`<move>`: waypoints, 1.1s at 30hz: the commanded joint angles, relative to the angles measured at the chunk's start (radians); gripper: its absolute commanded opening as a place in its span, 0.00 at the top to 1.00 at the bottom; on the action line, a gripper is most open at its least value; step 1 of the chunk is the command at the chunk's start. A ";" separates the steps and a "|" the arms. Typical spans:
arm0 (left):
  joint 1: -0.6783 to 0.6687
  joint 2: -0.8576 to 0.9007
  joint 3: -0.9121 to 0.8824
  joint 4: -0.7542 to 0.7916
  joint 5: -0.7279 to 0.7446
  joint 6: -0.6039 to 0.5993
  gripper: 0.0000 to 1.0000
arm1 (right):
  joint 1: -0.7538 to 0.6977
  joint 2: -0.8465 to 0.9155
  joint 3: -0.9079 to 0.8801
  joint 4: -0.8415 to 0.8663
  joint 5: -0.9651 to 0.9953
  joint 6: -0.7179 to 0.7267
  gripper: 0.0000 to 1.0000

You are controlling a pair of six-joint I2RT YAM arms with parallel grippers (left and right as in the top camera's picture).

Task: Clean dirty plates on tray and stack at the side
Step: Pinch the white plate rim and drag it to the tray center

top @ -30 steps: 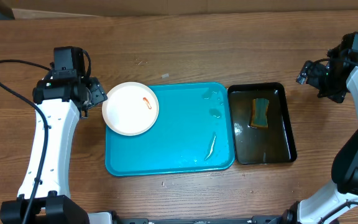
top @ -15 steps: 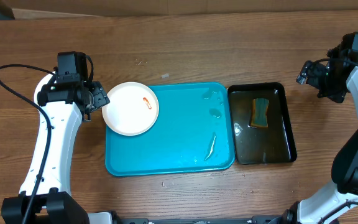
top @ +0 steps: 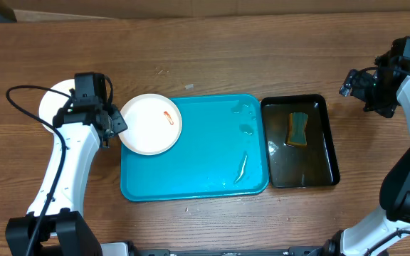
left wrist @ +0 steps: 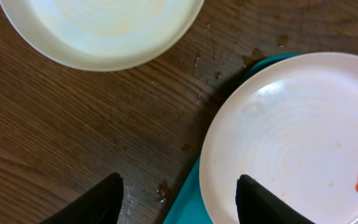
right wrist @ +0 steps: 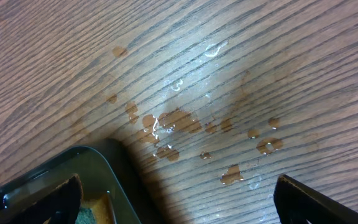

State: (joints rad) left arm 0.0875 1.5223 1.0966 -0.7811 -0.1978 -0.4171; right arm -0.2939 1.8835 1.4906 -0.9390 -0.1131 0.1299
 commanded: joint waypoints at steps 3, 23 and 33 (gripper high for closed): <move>0.003 -0.004 -0.084 0.089 0.031 -0.009 0.50 | -0.005 -0.024 0.014 0.004 0.005 0.001 0.00; 0.003 0.081 -0.217 0.349 0.127 0.044 0.64 | -0.005 -0.024 0.014 0.004 0.005 0.001 0.00; 0.003 0.127 -0.217 0.373 0.191 0.058 0.77 | -0.005 -0.024 0.014 0.003 0.005 0.001 0.00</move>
State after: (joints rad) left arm 0.0875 1.6417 0.8856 -0.4038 -0.0608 -0.3790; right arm -0.2939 1.8835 1.4906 -0.9386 -0.1127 0.1307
